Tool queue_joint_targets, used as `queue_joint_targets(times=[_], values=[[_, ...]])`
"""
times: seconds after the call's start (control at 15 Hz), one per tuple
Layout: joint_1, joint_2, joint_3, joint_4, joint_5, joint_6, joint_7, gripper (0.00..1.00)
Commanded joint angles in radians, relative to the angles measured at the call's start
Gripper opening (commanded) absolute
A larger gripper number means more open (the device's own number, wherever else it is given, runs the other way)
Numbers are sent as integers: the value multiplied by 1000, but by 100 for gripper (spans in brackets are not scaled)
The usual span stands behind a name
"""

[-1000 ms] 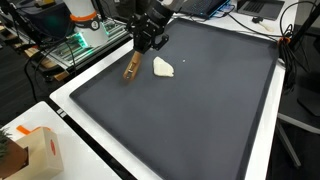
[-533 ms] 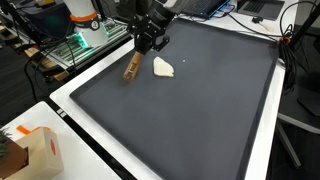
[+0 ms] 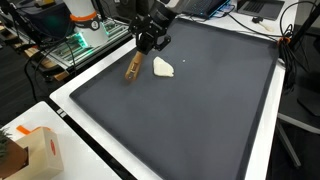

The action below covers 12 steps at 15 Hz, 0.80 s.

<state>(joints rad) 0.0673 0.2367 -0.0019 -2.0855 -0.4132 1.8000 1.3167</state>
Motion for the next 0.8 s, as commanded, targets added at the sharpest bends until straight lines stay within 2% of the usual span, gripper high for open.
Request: queue_joint_targets(times=[0.0, 0.73], values=[[11, 4, -8, 14, -22, -16, -43, 21], [7, -7, -11, 12, -37, 25, -168, 21]])
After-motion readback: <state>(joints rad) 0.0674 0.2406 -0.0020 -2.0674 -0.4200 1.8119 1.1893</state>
